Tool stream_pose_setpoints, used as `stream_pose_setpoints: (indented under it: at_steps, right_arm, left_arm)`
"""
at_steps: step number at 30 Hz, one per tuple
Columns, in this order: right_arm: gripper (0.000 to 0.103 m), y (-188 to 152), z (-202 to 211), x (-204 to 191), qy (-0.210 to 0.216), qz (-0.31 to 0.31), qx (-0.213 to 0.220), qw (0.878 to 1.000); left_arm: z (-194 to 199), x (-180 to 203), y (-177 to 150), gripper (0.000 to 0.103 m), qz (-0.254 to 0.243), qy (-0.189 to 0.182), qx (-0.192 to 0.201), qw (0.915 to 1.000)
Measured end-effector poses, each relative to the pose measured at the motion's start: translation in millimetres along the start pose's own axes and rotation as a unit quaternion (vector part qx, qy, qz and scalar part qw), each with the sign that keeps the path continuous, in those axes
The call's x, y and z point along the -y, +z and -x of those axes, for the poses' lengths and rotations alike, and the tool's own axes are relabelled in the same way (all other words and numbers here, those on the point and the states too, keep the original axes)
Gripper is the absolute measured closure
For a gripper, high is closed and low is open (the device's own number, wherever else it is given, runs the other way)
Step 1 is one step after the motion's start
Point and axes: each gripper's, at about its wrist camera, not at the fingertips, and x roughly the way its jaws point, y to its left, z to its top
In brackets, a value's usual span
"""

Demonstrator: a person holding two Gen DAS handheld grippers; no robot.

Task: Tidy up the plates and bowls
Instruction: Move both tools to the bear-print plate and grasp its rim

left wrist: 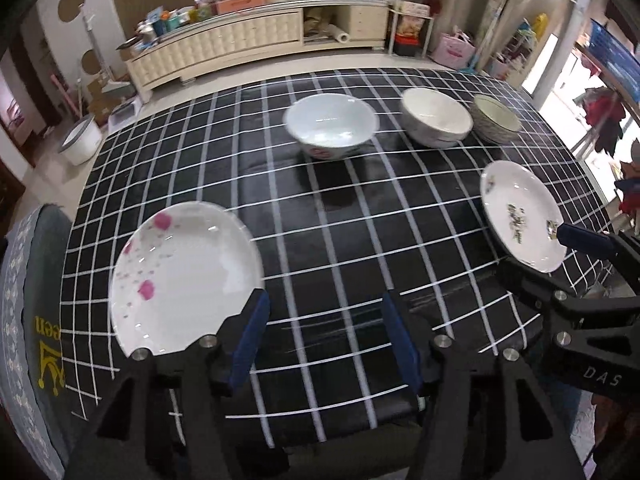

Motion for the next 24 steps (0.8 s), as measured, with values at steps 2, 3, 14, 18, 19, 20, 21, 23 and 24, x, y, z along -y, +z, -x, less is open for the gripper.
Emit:
stream_pose_setpoints:
  at_steps: [2, 3, 14, 18, 19, 20, 21, 23, 24]
  right_arm:
    - [0.010, -2.7, 0.7, 12.8, -0.002, -0.009, -0.003, 1.000]
    - [0.010, -4.2, 0.4, 20.9, -0.005, -0.015, -0.004, 1.000]
    - [0.010, -15.3, -3.2, 97.9, -0.024, -0.067, -0.003, 0.997]
    - [0.010, -19.1, -15.0, 129.8, -0.035, -0.089, -0.010, 0.995]
    - [0.010, -20.1, -17.9, 137.3, -0.038, -0.093, -0.013, 0.995]
    - [0.010, -20.7, -20.9, 144.0, -0.039, -0.097, -0.016, 0.994]
    - [0.010, -21.0, -24.5, 152.3, -0.043, -0.102, -0.019, 0.994]
    - [0.010, -20.8, -30.9, 166.6, -0.047, -0.111, -0.026, 0.992]
    - [0.010, -20.7, -33.4, 171.3, -0.048, -0.115, -0.028, 0.992]
  left_arm:
    - [-3.2, 12.1, 4.3, 0.047, -0.010, -0.004, -0.002, 0.9999]
    - [-5.4, 19.3, 6.7, 0.047, -0.014, -0.006, -0.003, 0.9999]
    - [-39.8, 81.2, 34.4, 0.047, -0.045, -0.032, -0.028, 0.9981]
    - [-58.9, 105.2, 44.8, 0.047, -0.065, -0.033, -0.039, 0.9966]
    - [-64.8, 111.5, 47.7, 0.047, -0.071, -0.033, -0.041, 0.9961]
    - [-70.4, 117.0, 50.6, 0.047, -0.076, -0.034, -0.042, 0.9957]
    - [-75.1, 121.3, 53.7, 0.047, -0.078, -0.034, -0.044, 0.9954]
    - [-87.8, 131.5, 61.1, 0.047, -0.082, -0.036, -0.050, 0.9947]
    - [-93.0, 135.3, 64.3, 0.047, -0.083, -0.038, -0.053, 0.9944]
